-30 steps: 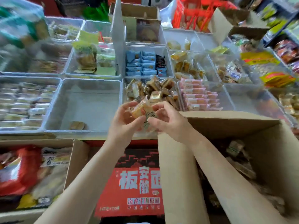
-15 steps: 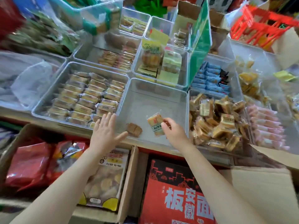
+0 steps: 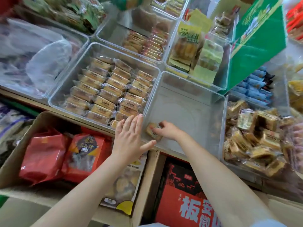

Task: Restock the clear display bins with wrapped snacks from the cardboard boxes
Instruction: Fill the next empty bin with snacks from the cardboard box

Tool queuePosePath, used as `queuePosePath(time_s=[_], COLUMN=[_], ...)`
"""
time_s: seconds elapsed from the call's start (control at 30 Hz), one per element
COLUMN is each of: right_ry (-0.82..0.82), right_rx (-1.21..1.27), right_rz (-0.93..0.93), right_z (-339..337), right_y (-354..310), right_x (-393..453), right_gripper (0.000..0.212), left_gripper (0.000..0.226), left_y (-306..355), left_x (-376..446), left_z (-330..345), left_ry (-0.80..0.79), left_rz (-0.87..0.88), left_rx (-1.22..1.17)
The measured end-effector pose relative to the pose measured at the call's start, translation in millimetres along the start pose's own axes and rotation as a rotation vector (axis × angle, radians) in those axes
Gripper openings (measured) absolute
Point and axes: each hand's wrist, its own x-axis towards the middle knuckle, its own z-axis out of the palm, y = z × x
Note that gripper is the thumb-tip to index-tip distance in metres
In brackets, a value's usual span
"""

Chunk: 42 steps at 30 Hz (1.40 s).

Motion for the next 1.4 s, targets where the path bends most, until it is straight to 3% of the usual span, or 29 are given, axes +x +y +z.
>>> queuePosePath(time_s=[0.07,0.13,0.2,0.27,0.33,0.43,0.5,0.7,0.83,0.9,1.03,1.17,1.3,1.4], right_ry=[-0.057,-0.079,-0.021,0.076,0.025,-0.04,0.047,0.224,0.096,0.143,0.35,0.746,1.029,1.007], right_rx=[-0.006,-0.009,-0.218,-0.447,-0.338,-0.074,-0.049,0.062,0.148,0.133,0.282,0.328,0.432,0.369], right_rz=[0.033,0.049,0.017,-0.052,-0.088,-0.075,-0.068,0.049,-0.096,-0.188,-0.307,-0.33,-0.226,-0.03], right_z=[-3.3,-3.9,-0.3,6.2,9.0,9.4,12.3,21.6,4.5,-9.2,-31.5,-48.0,-62.0,-64.0], right_y=[-1.2,-3.9,-9.0,-13.7,-14.2,-7.4,-3.3,-1.8,17.4,38.6,107.1,195.6,298.9,387.0], right_x=[-1.1,-2.6,-5.6,-8.5,-11.0,-11.8,-11.1,-17.0,-47.1,-82.5,-187.4,-309.2,-404.2,-428.0], right_gripper=[0.079,0.065,0.06,0.069,0.072,0.056,0.044,0.043,0.038,0.037,0.013,0.015,0.018,0.019], left_gripper=[0.101,0.101,0.101,0.101,0.101,0.102,0.102,0.103,0.098,0.089,0.055,0.03,0.026,0.046], left_y=[-0.4,-0.3,0.2,0.5,0.4,0.4,0.7,1.2,4.3,17.1,91.7,213.1,337.9,424.2], left_x=[-0.2,-0.1,0.1,0.2,-0.6,-1.5,-1.2,-1.0,-8.5,-21.9,-59.5,-103.8,-145.1,-174.3], left_z=[2.1,2.9,2.6,2.8,2.6,1.4,0.6,-4.9,-20.7,-24.5,-21.3,-17.4,-12.7,-8.3], left_ry=[0.022,0.029,0.021,0.016,0.012,0.0,0.004,-0.039,-0.129,-0.073,0.005,-0.175,-0.379,-0.459], left_rz=[-0.003,-0.009,-0.014,-0.017,-0.018,-0.019,-0.022,-0.03,-0.046,-0.033,0.116,0.279,0.343,0.319], left_rx=[-0.003,-0.011,-0.007,-0.004,-0.002,0.006,0.01,0.003,-0.035,-0.059,-0.256,-0.493,-0.675,-0.858])
